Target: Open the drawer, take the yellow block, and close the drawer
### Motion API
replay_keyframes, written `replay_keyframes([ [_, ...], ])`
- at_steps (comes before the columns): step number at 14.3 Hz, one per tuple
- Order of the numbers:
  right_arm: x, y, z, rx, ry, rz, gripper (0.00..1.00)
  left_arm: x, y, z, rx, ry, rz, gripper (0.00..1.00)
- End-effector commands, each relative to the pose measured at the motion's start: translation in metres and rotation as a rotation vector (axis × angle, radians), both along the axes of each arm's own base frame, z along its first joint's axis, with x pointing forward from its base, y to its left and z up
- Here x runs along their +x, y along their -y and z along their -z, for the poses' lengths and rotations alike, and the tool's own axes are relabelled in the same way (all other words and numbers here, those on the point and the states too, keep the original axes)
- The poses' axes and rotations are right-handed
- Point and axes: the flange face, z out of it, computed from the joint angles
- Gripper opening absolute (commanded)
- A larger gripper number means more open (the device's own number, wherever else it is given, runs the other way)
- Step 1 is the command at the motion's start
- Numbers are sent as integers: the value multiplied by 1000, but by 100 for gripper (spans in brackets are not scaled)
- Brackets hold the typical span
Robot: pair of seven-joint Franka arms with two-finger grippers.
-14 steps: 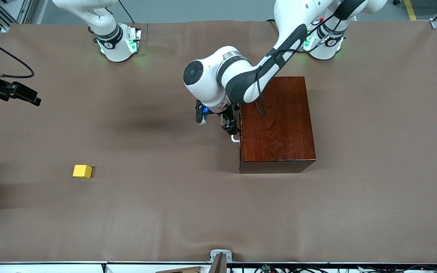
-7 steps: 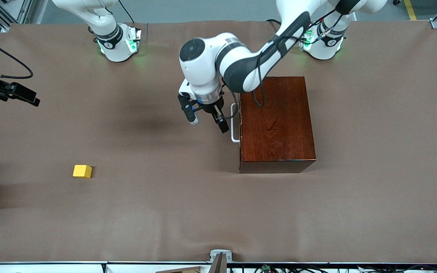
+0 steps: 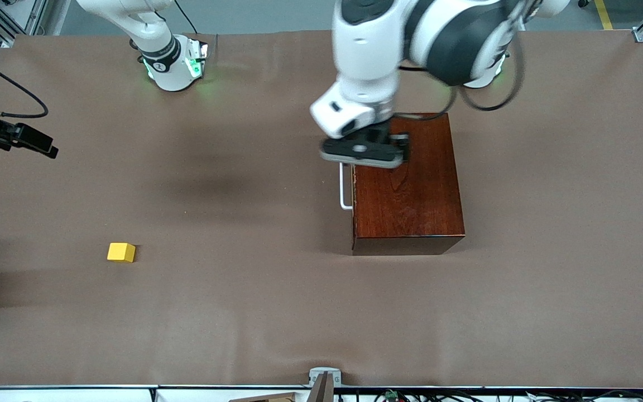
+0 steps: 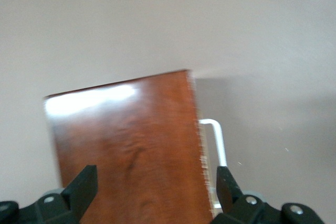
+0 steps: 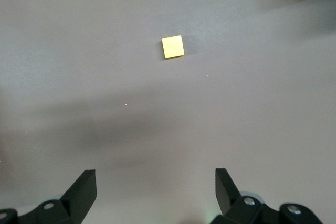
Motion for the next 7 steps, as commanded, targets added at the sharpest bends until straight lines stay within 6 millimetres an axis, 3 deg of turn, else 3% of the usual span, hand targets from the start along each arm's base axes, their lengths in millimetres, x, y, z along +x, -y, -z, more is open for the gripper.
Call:
replay_keyframes([
  [1, 1, 3, -3, -17, 6, 16, 100, 6, -67, -42, -25, -2, -159, 100],
  [3, -2, 7, -4, -16, -3, 24, 100, 23, -125, -67, -70, -14, -263, 100],
  [4, -3, 16, -6, -14, -2, 37, 100, 29, -153, -70, -61, -39, -306, 100],
  [7, -8, 20, -8, -5, -17, -33, 100, 41, -245, -89, -89, -107, -246, 100],
])
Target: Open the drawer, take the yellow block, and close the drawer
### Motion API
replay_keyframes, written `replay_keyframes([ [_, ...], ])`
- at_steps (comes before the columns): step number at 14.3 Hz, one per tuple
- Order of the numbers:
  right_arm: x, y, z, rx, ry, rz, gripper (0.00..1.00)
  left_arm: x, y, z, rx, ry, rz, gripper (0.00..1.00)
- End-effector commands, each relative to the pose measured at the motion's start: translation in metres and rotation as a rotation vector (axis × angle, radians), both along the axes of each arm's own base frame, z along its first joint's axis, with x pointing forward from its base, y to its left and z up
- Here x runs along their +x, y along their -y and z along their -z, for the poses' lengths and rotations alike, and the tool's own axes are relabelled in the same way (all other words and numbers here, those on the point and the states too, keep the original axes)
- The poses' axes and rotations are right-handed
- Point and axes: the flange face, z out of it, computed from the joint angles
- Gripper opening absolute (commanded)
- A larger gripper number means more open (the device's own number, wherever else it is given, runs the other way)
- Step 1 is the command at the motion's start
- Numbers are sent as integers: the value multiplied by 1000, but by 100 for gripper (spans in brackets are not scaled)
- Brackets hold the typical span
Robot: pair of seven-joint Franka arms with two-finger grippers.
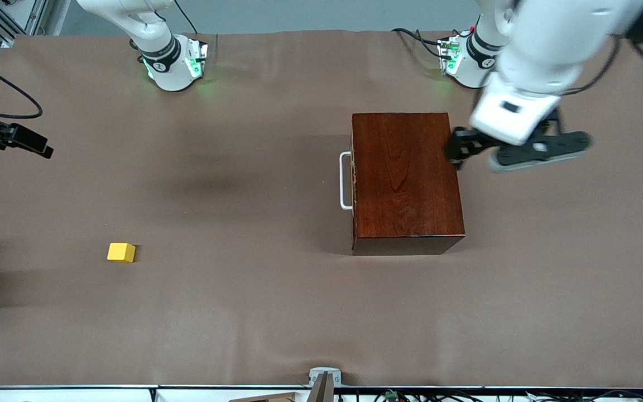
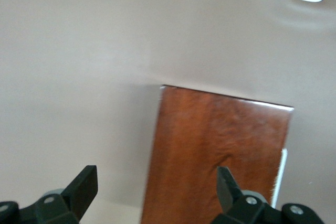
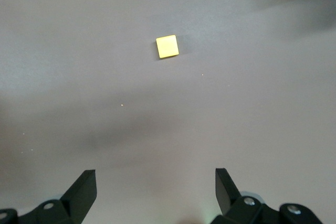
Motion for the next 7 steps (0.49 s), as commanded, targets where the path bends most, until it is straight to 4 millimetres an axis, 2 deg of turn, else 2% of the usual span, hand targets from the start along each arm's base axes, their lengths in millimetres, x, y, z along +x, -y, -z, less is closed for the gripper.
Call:
replay_keyframes([
  [1, -7, 4, -7, -5, -18, -40, 100, 0, -77, -14, -43, -40, 87, 100],
  [2, -8, 3, -8, -5, -20, -41, 100, 5, -104, -12, -43, -48, 119, 100],
  [4, -8, 2, -7, -2, -21, -38, 100, 10, -139, -11, -57, -61, 171, 100],
  [5, -9, 0, -8, 5, -27, -40, 100, 9, -158, -11, -58, -65, 169, 100],
  [6, -12, -1, -12, 6, -22, -43, 100, 4, -167, -11, -72, -70, 171, 100],
  [7, -18, -2, -21, 7, -4, -49, 100, -4, -183, -12, -74, -73, 151, 100],
])
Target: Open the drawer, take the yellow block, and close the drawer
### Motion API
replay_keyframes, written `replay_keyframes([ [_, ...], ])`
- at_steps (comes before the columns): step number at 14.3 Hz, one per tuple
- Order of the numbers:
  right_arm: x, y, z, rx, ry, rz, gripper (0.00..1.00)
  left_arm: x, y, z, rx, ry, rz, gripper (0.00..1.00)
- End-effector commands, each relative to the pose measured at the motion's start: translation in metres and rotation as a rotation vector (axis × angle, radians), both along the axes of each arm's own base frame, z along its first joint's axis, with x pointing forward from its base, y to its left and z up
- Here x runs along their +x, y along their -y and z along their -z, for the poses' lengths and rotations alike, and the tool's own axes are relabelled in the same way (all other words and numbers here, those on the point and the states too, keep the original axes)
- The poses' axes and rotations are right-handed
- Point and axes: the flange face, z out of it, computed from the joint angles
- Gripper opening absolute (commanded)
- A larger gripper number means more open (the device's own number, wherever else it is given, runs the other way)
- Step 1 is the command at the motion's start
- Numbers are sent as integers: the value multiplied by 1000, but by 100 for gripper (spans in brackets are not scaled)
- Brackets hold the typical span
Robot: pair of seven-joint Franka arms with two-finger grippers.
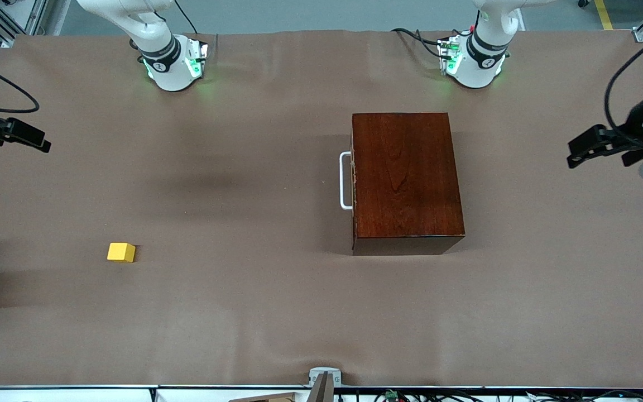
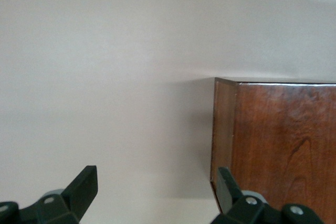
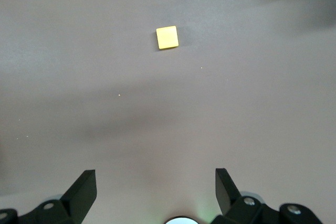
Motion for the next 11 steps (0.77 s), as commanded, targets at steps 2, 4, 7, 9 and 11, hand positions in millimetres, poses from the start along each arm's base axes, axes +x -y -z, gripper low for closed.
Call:
replay_keyframes([
  [2, -14, -1, -22, 2, 26, -14, 100, -35, -17, -2, -9, -1, 13, 100],
  [4, -15, 1, -23, 2, 29, -11, 100, -46, -13, 0, -9, 3, 31, 100],
  [7, -15, 0, -23, 2, 29, -13, 100, -49, -13, -6, -5, 16, 32, 100],
  [9, -15, 0, -23, 2, 28, -11, 100, -49, -13, -4, -5, 13, 31, 100],
  [11, -15, 0, -24, 4, 30, -11, 100, -48, -15, -3, -3, 14, 28, 100],
])
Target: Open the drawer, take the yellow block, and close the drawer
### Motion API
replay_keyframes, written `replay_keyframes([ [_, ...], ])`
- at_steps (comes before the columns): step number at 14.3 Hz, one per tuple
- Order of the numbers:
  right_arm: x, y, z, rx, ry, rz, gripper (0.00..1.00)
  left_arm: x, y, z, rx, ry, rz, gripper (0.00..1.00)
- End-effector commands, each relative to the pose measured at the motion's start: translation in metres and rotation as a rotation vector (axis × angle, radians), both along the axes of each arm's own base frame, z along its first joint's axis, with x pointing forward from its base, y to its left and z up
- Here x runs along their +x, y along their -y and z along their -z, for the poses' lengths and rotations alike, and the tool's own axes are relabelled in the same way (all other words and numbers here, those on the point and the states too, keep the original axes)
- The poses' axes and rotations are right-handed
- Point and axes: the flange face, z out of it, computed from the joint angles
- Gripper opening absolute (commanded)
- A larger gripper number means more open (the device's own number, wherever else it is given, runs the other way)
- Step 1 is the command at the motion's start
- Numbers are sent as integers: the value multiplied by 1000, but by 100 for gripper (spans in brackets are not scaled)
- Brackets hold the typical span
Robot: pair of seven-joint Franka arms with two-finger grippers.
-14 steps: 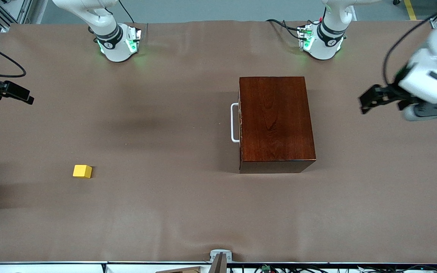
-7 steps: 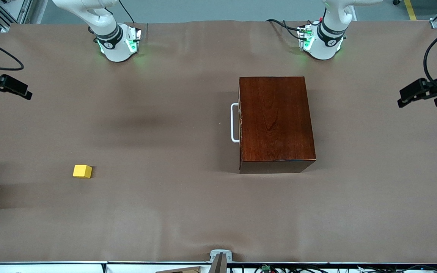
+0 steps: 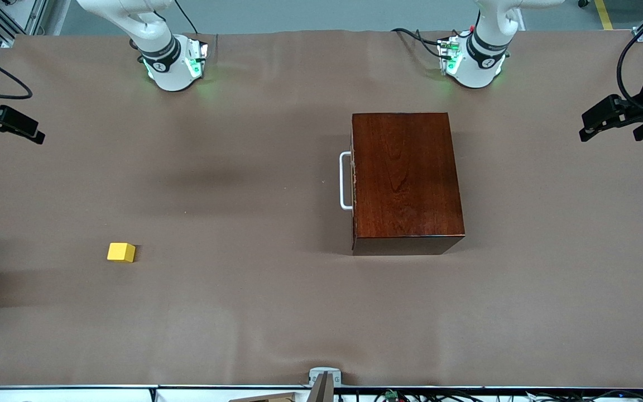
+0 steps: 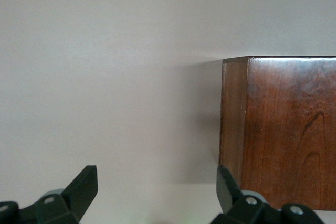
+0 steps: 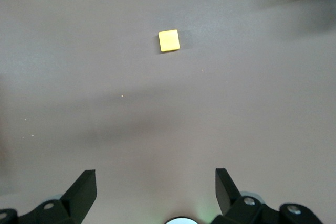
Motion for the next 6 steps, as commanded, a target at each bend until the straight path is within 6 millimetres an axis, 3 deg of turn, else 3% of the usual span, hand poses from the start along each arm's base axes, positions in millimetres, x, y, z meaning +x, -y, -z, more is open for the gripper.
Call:
replay_keyframes([
  [1, -6, 2, -6, 1, 0, -6, 100, -4, -3, 1, -9, 12, 12, 100],
  [6, -6, 1, -5, 0, -3, -8, 100, -3, -4, 1, -4, 13, 11, 100],
])
